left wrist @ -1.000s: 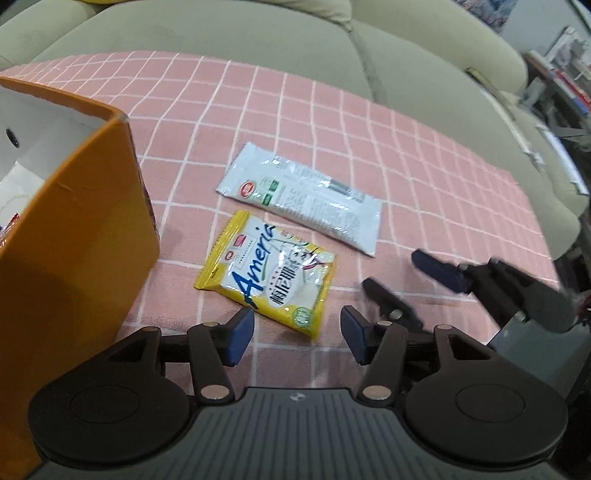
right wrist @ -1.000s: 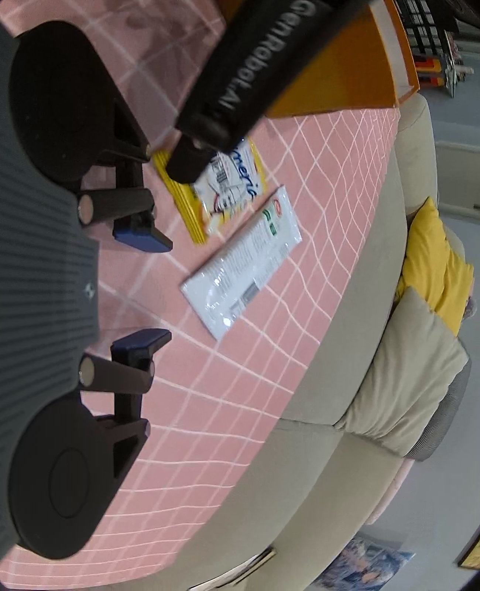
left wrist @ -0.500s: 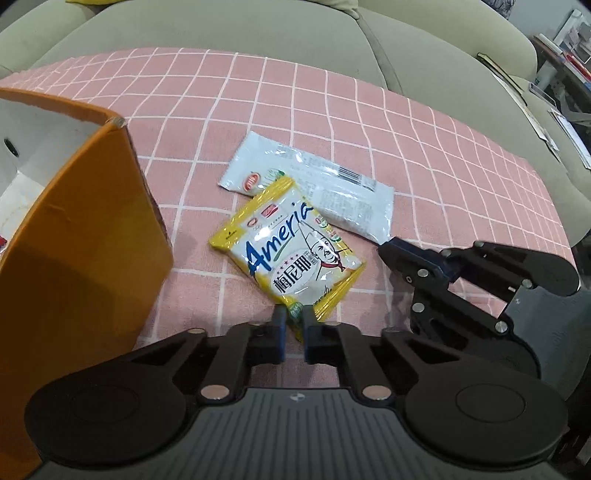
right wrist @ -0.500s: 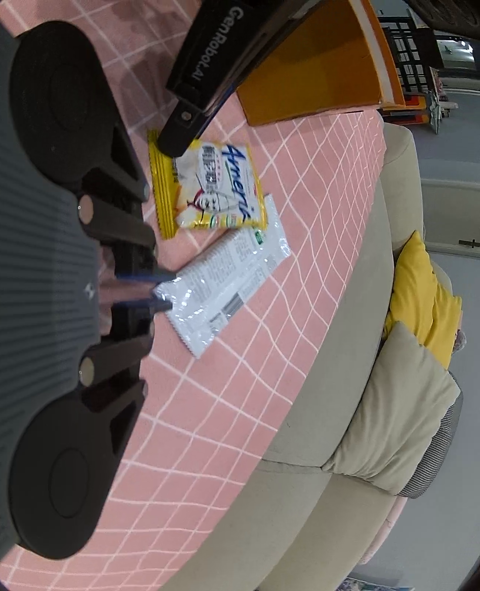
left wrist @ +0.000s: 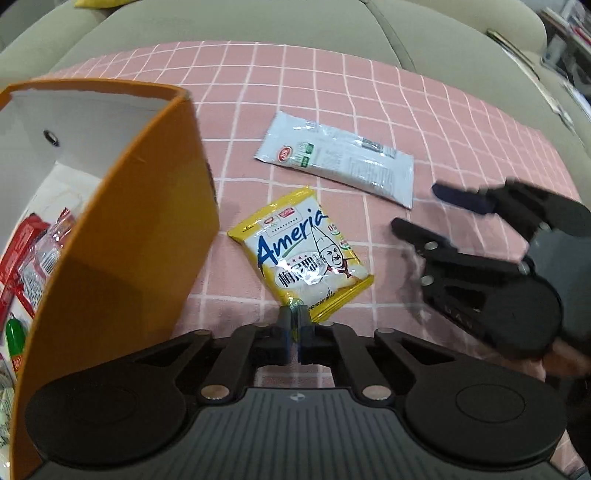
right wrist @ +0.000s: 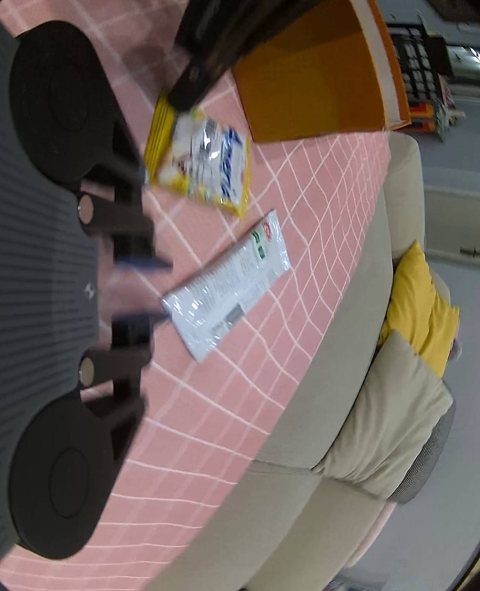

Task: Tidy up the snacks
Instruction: 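Grasp the yellow Amerio packet with the left tool while the right tool grasps the white packet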

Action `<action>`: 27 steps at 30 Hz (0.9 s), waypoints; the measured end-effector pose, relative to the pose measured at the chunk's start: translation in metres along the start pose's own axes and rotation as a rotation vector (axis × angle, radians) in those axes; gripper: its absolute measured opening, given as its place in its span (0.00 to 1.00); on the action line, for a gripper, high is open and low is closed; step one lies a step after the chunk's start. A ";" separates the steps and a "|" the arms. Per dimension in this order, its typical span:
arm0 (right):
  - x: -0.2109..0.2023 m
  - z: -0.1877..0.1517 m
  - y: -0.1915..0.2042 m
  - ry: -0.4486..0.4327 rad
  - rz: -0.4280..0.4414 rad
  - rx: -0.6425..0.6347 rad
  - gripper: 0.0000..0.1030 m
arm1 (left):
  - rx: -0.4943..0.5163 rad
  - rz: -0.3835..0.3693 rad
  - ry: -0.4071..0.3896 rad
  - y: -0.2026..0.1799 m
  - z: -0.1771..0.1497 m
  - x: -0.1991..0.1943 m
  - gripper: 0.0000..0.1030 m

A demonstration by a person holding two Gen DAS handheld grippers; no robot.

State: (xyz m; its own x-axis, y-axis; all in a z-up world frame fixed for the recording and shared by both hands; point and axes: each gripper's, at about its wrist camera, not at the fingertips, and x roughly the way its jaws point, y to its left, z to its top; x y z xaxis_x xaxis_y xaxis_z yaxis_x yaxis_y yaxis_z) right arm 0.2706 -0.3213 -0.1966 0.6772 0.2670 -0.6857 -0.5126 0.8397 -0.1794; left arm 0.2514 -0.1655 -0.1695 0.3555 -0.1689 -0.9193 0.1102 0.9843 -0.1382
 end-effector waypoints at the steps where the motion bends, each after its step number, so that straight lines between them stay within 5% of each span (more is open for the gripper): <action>1: 0.004 0.003 -0.004 0.000 0.011 -0.018 0.54 | -0.020 -0.011 -0.009 0.003 0.001 -0.001 0.19; 3: 0.012 0.011 -0.011 0.008 0.029 -0.056 0.64 | -0.061 -0.033 -0.031 0.007 0.003 -0.003 0.57; 5: 0.020 0.018 -0.015 0.000 0.051 -0.094 0.72 | -0.126 -0.053 -0.067 0.010 0.006 -0.006 0.70; 8: 0.033 0.027 -0.020 0.010 0.087 -0.144 0.83 | -0.198 -0.062 -0.092 0.011 0.013 -0.003 0.75; 13: 0.053 0.037 -0.038 0.061 0.150 -0.065 0.84 | -0.267 -0.056 -0.097 0.009 0.027 0.008 0.78; 18: 0.057 0.035 -0.045 0.088 0.204 0.030 0.73 | -0.281 -0.003 -0.072 0.002 0.033 0.022 0.82; 27: 0.039 0.022 -0.040 0.089 0.124 0.113 0.62 | -0.215 0.043 -0.086 -0.007 0.030 0.028 0.76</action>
State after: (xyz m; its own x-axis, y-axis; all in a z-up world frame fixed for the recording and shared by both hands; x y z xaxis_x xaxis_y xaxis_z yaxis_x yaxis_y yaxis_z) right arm 0.3288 -0.3345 -0.2007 0.5606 0.3326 -0.7583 -0.5229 0.8523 -0.0127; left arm 0.2887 -0.1782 -0.1828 0.4346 -0.1212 -0.8924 -0.1034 0.9776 -0.1831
